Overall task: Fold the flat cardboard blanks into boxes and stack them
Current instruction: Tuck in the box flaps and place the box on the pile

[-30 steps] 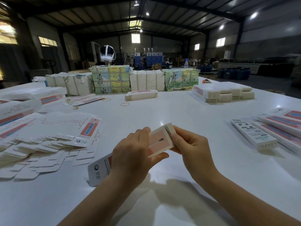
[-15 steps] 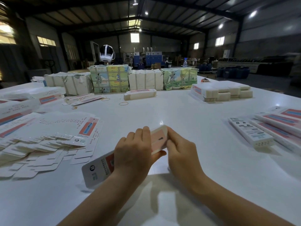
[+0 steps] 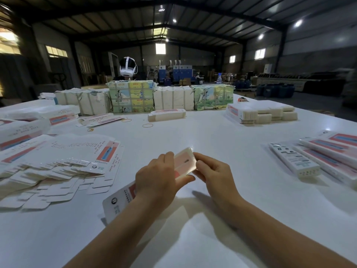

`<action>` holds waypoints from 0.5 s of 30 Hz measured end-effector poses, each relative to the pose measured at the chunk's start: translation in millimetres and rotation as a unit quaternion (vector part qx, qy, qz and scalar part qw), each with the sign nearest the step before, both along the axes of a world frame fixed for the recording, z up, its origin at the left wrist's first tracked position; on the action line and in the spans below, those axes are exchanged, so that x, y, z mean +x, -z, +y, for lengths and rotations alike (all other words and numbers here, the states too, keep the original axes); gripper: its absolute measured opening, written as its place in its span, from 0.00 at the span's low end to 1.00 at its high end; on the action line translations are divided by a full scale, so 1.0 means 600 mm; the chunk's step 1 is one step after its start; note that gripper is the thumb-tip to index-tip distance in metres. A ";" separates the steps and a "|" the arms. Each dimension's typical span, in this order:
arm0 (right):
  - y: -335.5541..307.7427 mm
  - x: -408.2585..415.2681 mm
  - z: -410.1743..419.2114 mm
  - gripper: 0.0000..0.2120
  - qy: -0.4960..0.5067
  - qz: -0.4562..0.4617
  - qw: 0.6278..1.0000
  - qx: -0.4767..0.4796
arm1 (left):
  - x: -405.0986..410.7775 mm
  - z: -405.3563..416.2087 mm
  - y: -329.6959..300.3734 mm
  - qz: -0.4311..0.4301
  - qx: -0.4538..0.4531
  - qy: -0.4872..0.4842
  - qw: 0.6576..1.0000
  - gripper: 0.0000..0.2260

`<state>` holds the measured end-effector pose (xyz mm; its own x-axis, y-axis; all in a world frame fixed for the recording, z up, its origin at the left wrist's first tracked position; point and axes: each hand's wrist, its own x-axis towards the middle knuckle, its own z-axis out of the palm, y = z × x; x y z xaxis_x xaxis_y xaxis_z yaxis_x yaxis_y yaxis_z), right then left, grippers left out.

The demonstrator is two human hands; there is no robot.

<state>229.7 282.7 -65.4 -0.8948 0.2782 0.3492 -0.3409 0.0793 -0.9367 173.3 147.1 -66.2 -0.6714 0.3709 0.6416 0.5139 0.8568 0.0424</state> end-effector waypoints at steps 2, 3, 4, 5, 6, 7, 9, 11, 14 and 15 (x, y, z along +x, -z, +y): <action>0.007 -0.004 -0.004 0.16 0.051 -0.002 0.998 0.041 | 0.000 0.002 -0.002 -0.007 -0.005 -0.001 1.000 0.38; 0.011 -0.005 -0.007 0.14 0.090 0.012 0.990 0.106 | 0.000 0.005 -0.003 -0.014 -0.009 -0.008 1.000 0.38; 0.014 -0.006 -0.012 0.13 0.124 0.030 0.977 0.170 | 0.000 0.009 -0.005 -0.025 -0.009 -0.020 0.999 0.36; 0.015 -0.007 -0.016 0.13 0.146 0.049 0.965 0.210 | -0.001 0.013 -0.007 -0.024 -0.006 -0.032 0.999 0.33; 0.015 -0.008 -0.021 0.12 0.153 0.061 0.961 0.223 | 0.000 0.017 -0.009 -0.024 -0.005 -0.044 0.999 0.30; 0.014 -0.009 -0.024 0.12 0.157 0.069 0.959 0.226 | 0.001 0.020 -0.011 -0.017 -0.007 -0.056 0.998 0.28; 0.012 -0.011 -0.024 0.12 0.153 0.067 0.958 0.232 | -0.002 0.020 -0.012 -0.012 -0.010 -0.060 0.998 0.26; 0.012 -0.011 -0.017 0.12 0.137 0.051 0.956 0.253 | -0.006 0.011 -0.014 -0.023 -0.013 -0.040 0.999 0.27; 0.004 -0.007 0.004 0.21 0.118 0.061 0.931 0.341 | -0.010 -0.006 -0.019 -0.042 -0.032 0.026 0.998 0.30; -0.001 -0.006 0.011 0.27 0.091 0.075 0.917 0.380 | -0.015 -0.013 -0.019 -0.062 -0.055 0.042 0.996 0.29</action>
